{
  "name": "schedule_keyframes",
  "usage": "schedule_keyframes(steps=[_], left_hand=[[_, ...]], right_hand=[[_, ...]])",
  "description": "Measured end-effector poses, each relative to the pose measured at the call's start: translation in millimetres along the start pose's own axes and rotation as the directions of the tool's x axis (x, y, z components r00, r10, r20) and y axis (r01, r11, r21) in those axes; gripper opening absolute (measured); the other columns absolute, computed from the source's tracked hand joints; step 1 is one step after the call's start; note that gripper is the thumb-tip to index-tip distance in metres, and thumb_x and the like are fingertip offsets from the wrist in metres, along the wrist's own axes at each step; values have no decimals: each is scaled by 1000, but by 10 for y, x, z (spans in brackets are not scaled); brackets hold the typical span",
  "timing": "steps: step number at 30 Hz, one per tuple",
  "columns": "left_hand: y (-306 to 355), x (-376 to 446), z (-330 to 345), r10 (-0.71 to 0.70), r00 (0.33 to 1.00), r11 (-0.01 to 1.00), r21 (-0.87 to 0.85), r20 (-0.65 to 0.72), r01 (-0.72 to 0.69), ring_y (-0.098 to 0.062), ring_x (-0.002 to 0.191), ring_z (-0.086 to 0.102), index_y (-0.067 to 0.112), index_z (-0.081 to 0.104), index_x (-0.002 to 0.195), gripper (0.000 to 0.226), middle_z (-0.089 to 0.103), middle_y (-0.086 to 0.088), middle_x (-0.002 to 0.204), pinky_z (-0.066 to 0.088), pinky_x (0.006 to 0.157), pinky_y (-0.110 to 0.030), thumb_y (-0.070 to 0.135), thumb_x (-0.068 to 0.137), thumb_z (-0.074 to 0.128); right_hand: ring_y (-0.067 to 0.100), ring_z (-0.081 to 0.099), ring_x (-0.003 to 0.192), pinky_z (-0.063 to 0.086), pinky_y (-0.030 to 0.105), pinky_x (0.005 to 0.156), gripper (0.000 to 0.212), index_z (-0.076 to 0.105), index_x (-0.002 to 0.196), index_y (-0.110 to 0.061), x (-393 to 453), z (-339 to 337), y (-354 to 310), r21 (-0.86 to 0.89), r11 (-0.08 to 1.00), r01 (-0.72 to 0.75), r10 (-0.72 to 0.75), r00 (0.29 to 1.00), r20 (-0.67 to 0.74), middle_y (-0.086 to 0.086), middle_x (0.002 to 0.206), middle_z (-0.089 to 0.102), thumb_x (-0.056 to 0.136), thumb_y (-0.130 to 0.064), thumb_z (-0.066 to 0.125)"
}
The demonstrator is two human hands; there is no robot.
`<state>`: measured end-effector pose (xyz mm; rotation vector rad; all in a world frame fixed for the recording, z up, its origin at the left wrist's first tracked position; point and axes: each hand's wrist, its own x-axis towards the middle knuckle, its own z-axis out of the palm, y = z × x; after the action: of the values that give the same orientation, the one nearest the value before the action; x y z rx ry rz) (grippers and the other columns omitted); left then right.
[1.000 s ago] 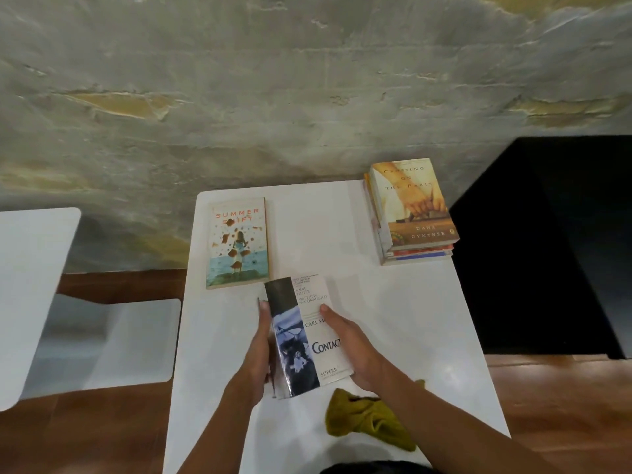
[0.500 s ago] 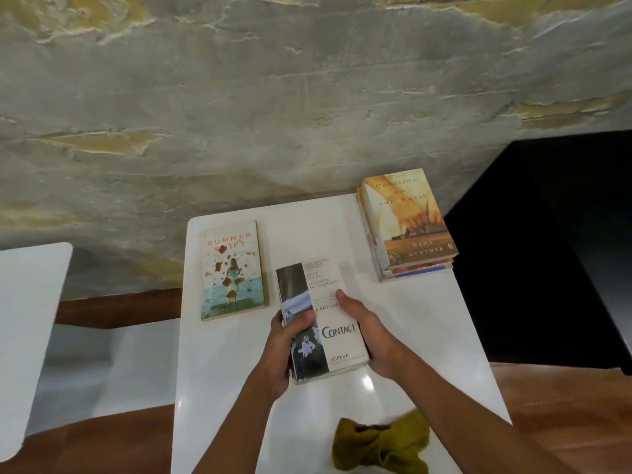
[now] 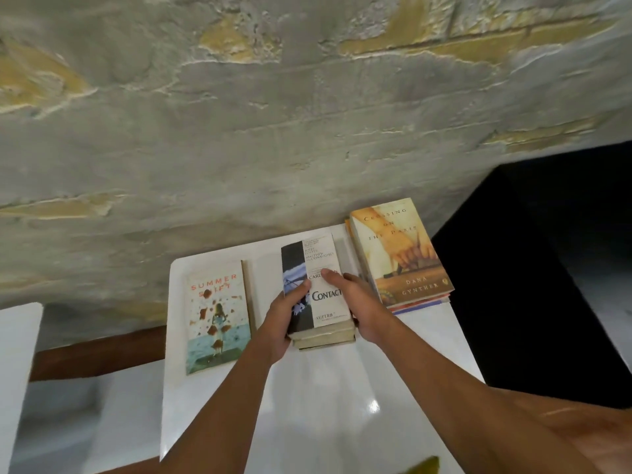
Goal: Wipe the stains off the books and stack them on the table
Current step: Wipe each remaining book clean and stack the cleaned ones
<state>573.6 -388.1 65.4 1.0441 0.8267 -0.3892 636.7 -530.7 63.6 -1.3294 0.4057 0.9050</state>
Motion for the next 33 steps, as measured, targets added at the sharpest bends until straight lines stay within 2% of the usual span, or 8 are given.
schedule_keyframes(steps=[5, 9, 14, 20, 25, 28, 30, 33], left_hand=[[187, 316, 72, 84, 996, 982, 174, -26, -78, -27, 104, 72, 17, 67, 123, 37, 77, -6, 108, 53, 101, -47, 40, 93, 67], [224, 472, 128, 104, 993, 953, 291, -61, -82, -22, 106, 70, 24, 67, 116, 29, 78, 2, 103, 53, 102, -42, 44, 96, 64], [217, 517, 169, 113, 992, 954, 287, -60, -91, -20, 99, 72, 22, 68, 113, 22, 78, 2, 102, 55, 97, -38, 37, 99, 61], [233, 550, 223, 169, 985, 943, 298, -38, -150, -16, 99, 72, 24, 67, 118, 25, 77, 2, 106, 57, 86, -28, 38, 100, 56], [213, 525, 296, 156, 987, 958, 246, -32, -144, -3, 84, 73, 26, 66, 117, 22, 77, 9, 100, 54, 67, -15, 35, 103, 52], [235, 519, 311, 152, 988, 952, 274, -30, -138, -8, 91, 73, 26, 66, 117, 23, 77, 8, 105, 55, 73, -19, 37, 102, 52], [261, 530, 282, 159, 987, 944, 298, -28, -144, -12, 97, 72, 27, 67, 117, 25, 77, 7, 107, 55, 78, -23, 40, 101, 53], [249, 567, 270, 161, 986, 929, 341, -30, -141, -17, 102, 71, 28, 67, 119, 29, 77, 6, 107, 57, 87, -30, 45, 99, 54]], right_hand=[[30, 74, 95, 59, 49, 88, 39, 67, 121, -17, 221, -32, -162, 23, 1000, -13, 14, 999, -42, 10, 102, 77, 90, -40, 71], [28, 74, 93, 61, 43, 79, 30, 68, 121, -20, 303, -39, -272, -27, 999, -24, 22, 996, -89, 7, 99, 77, 95, -34, 65], [23, 72, 80, 54, 27, 58, 27, 66, 120, -15, 346, -10, -370, -134, 991, -20, -5, 982, -187, 7, 97, 76, 99, -29, 59], [28, 64, 105, 53, 39, 86, 44, 52, 136, -14, 368, 27, -509, -409, 911, -53, -30, 981, -194, 9, 123, 67, 104, -43, 44], [26, 66, 96, 52, 32, 69, 43, 53, 130, -12, 327, -16, -675, -487, 868, -99, 11, 983, -181, 9, 111, 70, 104, -45, 43], [27, 66, 99, 54, 33, 75, 46, 54, 133, -11, 339, -37, -677, -540, 836, -96, -5, 983, -183, 10, 115, 70, 104, -46, 42], [27, 65, 101, 52, 31, 72, 46, 54, 133, -10, 323, -14, -665, -584, 808, -85, -29, 983, -183, 10, 120, 68, 105, -44, 42], [28, 64, 108, 48, 29, 72, 38, 58, 132, -9, 296, 25, -671, -646, 763, -3, -175, 962, -211, 10, 128, 66, 103, -32, 52]])
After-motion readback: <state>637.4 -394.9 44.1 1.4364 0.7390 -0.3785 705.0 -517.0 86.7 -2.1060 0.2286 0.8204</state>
